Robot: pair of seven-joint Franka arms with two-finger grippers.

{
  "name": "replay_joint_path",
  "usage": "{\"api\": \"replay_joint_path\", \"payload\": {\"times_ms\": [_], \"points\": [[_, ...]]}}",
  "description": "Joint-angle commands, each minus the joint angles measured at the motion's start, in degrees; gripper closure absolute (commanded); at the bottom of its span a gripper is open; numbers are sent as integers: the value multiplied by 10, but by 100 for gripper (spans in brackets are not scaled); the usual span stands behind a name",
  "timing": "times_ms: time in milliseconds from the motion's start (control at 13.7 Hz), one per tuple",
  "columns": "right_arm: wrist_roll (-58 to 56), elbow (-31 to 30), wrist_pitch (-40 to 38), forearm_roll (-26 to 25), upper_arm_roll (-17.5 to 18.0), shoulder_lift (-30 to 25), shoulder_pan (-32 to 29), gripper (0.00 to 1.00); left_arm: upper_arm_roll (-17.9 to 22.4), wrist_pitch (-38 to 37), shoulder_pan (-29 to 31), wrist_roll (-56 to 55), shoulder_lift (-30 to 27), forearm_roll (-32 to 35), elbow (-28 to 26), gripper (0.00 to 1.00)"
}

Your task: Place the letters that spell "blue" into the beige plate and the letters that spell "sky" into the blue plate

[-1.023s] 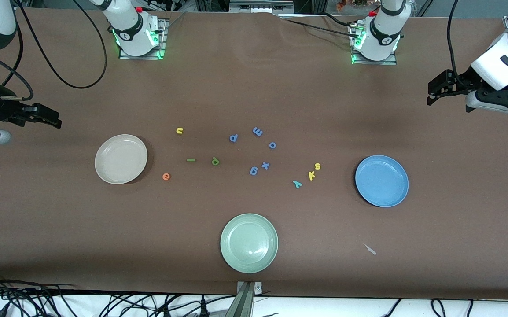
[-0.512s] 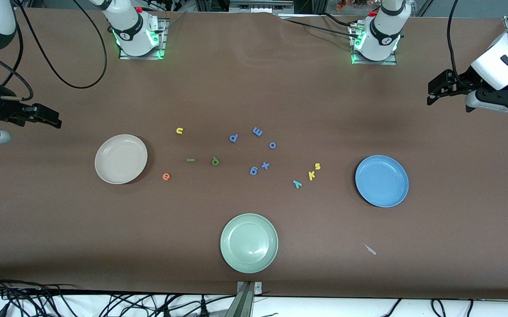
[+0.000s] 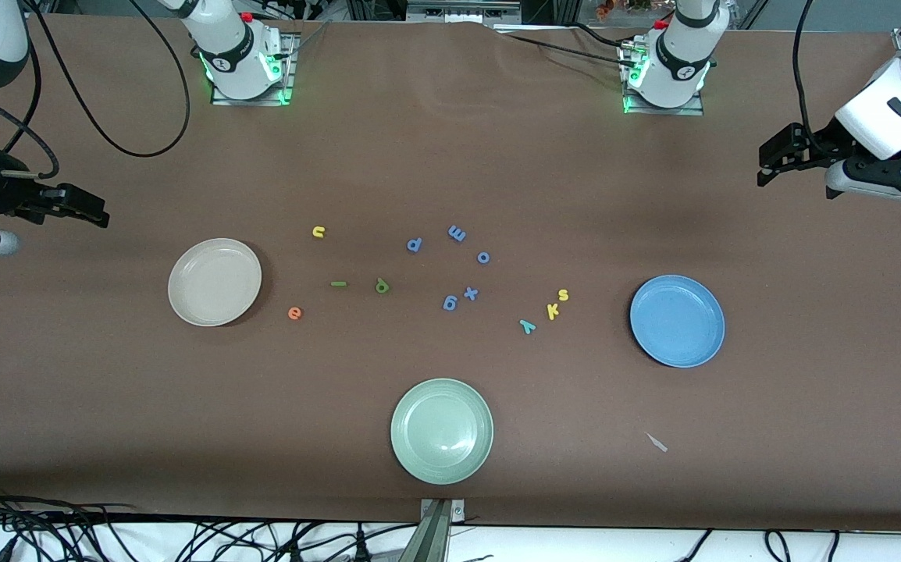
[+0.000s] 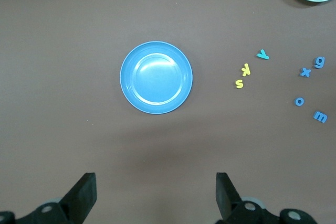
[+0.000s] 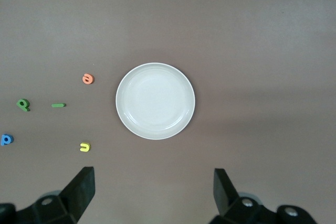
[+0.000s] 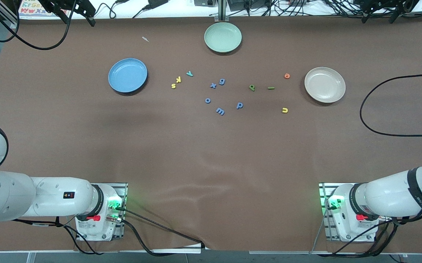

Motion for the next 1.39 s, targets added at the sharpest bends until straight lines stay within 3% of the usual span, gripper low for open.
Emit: {"api": "replay_joint_path", "payload": {"times_ms": [0, 731, 950, 1023, 1316], "points": [[5, -8, 2, -1, -2, -8, 1, 0, 0, -12, -3, 4, 4, 12, 14, 0], [5, -9, 1, -1, -2, -8, 1, 0, 4, -11, 3, 8, 24, 21, 25, 0], [5, -9, 1, -1, -2, -8, 1, 0, 1, -115, -1, 12, 16, 14, 28, 0], [5, -9, 1, -1, -2, -8, 1, 0, -14, -117, -4, 7, 16, 24, 29, 0], [5, -9, 0, -1, -2, -8, 1, 0, -22, -20, 4, 7, 56, 39, 58, 0]]}}
